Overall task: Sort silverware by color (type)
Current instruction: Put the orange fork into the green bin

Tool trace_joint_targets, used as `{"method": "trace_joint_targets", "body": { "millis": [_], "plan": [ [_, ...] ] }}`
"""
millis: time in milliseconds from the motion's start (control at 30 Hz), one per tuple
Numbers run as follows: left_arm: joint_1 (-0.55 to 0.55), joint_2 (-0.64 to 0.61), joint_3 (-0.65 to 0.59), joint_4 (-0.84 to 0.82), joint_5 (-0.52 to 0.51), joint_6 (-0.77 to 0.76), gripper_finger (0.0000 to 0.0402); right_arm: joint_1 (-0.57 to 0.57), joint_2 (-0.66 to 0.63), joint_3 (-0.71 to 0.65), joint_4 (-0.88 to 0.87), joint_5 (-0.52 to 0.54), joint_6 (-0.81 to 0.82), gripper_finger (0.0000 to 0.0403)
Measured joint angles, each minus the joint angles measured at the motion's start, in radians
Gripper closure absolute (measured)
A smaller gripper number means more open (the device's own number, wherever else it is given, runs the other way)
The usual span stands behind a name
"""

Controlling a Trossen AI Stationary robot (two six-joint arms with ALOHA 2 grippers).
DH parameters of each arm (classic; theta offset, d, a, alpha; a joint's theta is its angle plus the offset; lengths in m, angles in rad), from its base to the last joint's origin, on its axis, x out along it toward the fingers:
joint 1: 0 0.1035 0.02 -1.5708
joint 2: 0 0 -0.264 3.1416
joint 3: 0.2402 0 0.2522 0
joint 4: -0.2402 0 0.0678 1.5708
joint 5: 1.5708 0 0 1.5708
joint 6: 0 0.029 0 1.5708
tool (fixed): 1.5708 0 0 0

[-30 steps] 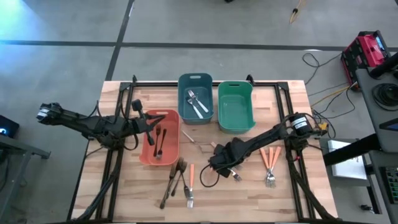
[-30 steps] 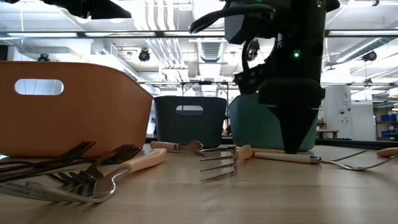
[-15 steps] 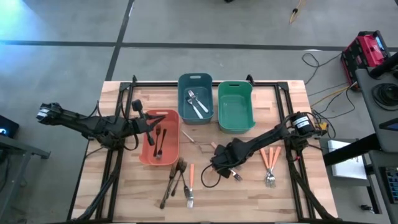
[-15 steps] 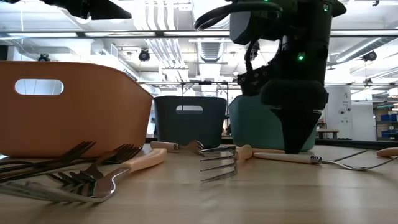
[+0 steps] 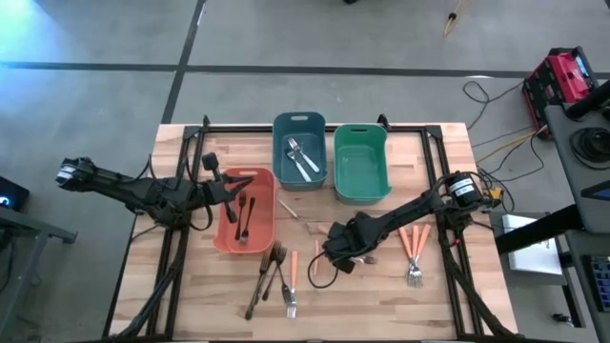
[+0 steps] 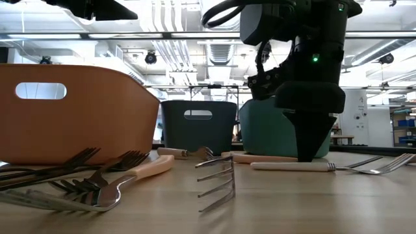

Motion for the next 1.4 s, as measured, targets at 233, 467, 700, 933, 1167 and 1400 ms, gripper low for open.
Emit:
{"method": "trace_joint_targets", "body": {
  "millis": [233,467,700,933,1167,1400],
  "plan": [
    [0.000,0.000,0.000,0.003,0.000,0.000,0.0401,-0.002,-0.011,0.029,-0.041,0.004,-0.033,0.0384],
    [0.000,0.000,0.000,0.003,0.000,0.000,0.0401,-0.005,-0.016,0.065,-0.070,-0.030,-0.090,0.0384],
    [0.000,0.000,0.000,0.003,0.000,-0.008,0.0401,-0.006,-0.051,0.095,-0.082,-0.060,-0.138,0.0385],
    [0.000,0.003,0.000,0.002,0.000,-0.008,0.0401,-0.012,-0.126,0.128,-0.092,-0.060,-0.197,0.0385],
    [0.000,0.009,0.000,0.001,0.001,-0.008,0.0401,-0.024,-0.217,0.132,-0.080,-0.060,-0.221,0.0385],
    [0.000,0.012,0.000,0.008,0.001,-0.007,0.0401,-0.041,-0.264,0.132,0.027,-0.027,-0.276,0.0385]
  ]
}}
